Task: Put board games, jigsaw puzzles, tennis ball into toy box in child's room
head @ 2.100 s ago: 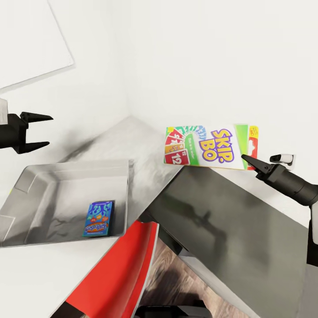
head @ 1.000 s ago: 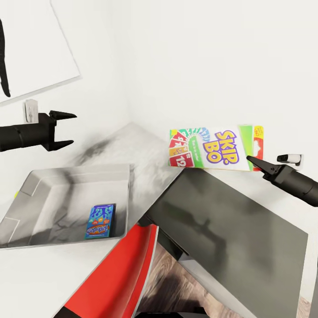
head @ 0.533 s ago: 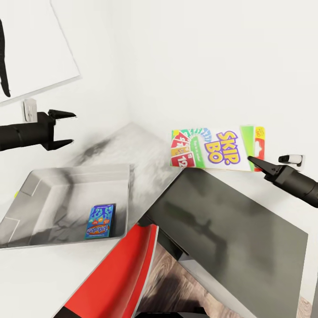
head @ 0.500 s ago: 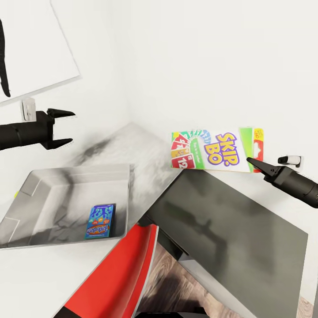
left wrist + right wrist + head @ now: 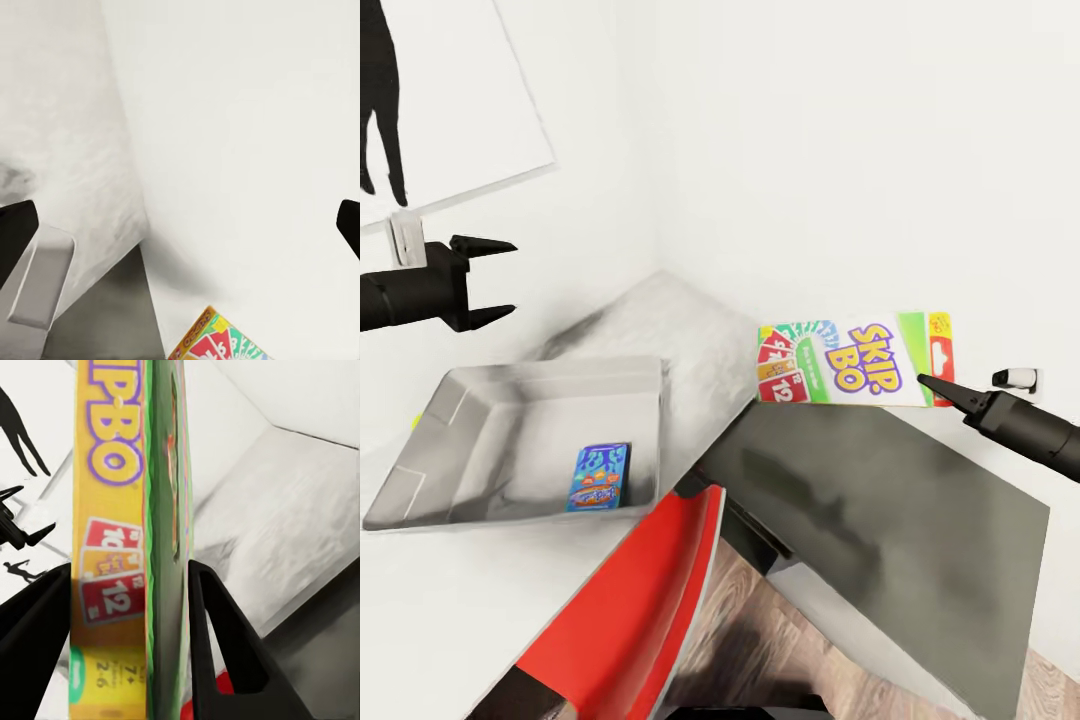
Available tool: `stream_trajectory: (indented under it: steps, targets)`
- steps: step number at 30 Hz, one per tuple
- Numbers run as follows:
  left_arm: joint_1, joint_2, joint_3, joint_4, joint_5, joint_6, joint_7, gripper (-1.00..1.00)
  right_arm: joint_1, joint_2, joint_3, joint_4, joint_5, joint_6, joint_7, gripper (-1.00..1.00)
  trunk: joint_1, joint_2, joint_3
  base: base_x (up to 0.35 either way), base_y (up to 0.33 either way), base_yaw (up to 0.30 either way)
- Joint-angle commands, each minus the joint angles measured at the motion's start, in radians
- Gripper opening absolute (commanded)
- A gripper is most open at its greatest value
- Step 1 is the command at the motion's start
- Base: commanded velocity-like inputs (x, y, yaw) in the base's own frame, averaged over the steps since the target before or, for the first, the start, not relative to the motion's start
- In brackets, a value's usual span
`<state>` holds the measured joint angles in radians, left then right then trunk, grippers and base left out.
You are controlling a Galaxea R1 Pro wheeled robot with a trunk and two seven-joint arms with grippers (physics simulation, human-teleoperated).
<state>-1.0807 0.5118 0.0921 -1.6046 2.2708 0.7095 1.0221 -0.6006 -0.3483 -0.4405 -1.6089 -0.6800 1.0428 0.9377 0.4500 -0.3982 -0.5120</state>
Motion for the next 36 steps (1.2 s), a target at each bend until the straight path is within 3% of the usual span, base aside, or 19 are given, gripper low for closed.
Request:
stream_trajectory:
  steps: [1,10,16,21,22,23,25,26,30,32,33,34,35,36]
  targets:
    - [-0.001,0.000,0.001,0.000,0.007,0.004,0.009,1.00,-0.001,0.000,0.000,0.000,0.001,0.004,0.006,-1.00,0.000,-0.002,-0.002,-0.288,0.116,0.000]
    - [-0.001,0.001,0.003,-0.002,0.007,0.009,0.008,1.00,0.000,-0.001,-0.001,-0.001,0.001,0.004,0.006,-1.00,0.000,-0.002,-0.002,-0.253,0.104,0.000]
    - [0.004,0.012,0.051,-0.004,0.015,0.041,0.016,1.00,-0.003,-0.004,0.001,-0.003,0.002,0.004,0.004,-1.00,0.000,-0.002,-0.002,-0.020,0.008,0.000]
    - [0.006,0.013,0.061,-0.004,0.016,0.053,0.018,1.00,-0.004,-0.004,0.002,-0.003,0.002,0.004,0.004,-1.00,0.000,-0.002,-0.002,-0.150,0.001,0.000]
    - [0.008,0.023,0.097,-0.004,0.021,0.078,0.023,1.00,-0.010,-0.003,0.001,-0.003,0.001,0.004,0.002,-1.00,0.000,-0.002,-0.002,-0.067,0.000,0.000]
    - [0.008,0.027,0.103,-0.004,0.024,0.088,0.023,1.00,-0.014,-0.002,0.001,-0.003,0.001,0.004,0.002,-1.00,0.000,-0.002,-0.002,-0.053,0.000,0.000]
    - [0.007,0.080,0.119,-0.003,0.078,0.116,0.025,1.00,-0.056,0.003,0.030,-0.003,-0.001,0.004,-0.012,-1.00,0.000,-0.002,-0.002,-0.028,0.000,0.000]
    - [0.007,0.121,0.124,-0.002,0.085,0.126,0.025,1.00,-0.088,0.006,0.074,-0.003,-0.003,0.004,-0.041,-1.00,0.000,-0.002,-0.002,-0.011,0.000,0.022]
    - [0.007,0.158,0.127,-0.004,0.085,0.141,0.028,1.00,-0.134,0.020,0.124,-0.003,-0.013,0.004,-0.092,-1.00,0.000,-0.002,-0.002,-0.005,0.000,0.136]
    - [0.007,0.164,0.128,-0.003,0.085,0.145,0.028,1.00,-0.159,0.040,0.132,-0.003,-0.015,0.004,-0.102,-1.00,0.000,-0.002,-0.002,-0.002,0.000,0.240]
    - [0.008,0.171,0.139,-0.003,0.085,0.148,0.027,1.00,-0.202,0.078,0.141,-0.002,-0.018,0.004,-0.114,-1.00,0.000,-0.002,-0.002,0.000,0.000,0.257]
    - [0.009,0.174,0.144,-0.003,0.085,0.150,0.027,1.00,-0.211,0.085,0.142,-0.002,-0.018,0.004,-0.116,-1.00,0.000,-0.002,-0.002,0.000,0.000,0.263]
    - [0.025,0.193,0.164,-0.003,0.085,0.161,0.027,1.00,-0.256,0.125,0.145,0.002,-0.018,0.004,-0.165,-1.00,0.000,-0.002,-0.002,0.000,0.000,0.281]
    - [0.032,0.202,0.168,-0.003,0.085,0.163,0.027,1.00,-0.267,0.144,0.146,0.004,-0.018,0.004,-0.204,-1.00,0.000,-0.002,-0.002,0.000,0.000,0.284]
